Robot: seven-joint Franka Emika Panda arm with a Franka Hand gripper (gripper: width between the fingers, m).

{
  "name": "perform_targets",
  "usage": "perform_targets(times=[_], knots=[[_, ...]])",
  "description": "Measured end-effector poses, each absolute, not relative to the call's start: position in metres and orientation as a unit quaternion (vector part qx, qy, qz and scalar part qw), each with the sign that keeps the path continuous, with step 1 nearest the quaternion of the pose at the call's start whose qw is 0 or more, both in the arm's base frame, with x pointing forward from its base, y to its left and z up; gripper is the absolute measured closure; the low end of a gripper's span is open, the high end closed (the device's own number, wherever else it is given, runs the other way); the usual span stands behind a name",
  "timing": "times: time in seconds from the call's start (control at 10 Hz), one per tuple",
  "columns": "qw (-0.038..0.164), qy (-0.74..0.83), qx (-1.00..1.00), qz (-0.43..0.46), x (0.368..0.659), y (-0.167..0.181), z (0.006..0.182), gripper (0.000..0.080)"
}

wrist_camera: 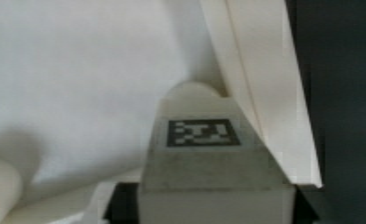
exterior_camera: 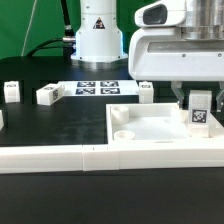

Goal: Assemble one leg

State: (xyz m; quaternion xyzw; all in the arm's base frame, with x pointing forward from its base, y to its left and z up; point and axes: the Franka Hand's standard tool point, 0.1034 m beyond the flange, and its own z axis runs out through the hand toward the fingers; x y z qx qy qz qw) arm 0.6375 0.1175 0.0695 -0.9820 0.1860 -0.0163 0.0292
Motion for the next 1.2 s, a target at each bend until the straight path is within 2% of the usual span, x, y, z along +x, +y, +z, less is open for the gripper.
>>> perform_targets(times=[0.2, 0.3, 0.6, 1.2], knots=[[0.030, 0.202, -0.979, -0.016, 0.6380, 0.1151, 0.0696, 0.0509], [0.037, 0.290, -0.956, -0.013, 0.6379, 0.1152, 0.0694, 0.0509], [0.042, 0.440, -0.897, -0.010, 0.6382, 0.1131, 0.0692, 0.0508], [0.043, 0.722, -0.691, 0.000, 0.6354, 0.1155, 0.0690, 0.0508]])
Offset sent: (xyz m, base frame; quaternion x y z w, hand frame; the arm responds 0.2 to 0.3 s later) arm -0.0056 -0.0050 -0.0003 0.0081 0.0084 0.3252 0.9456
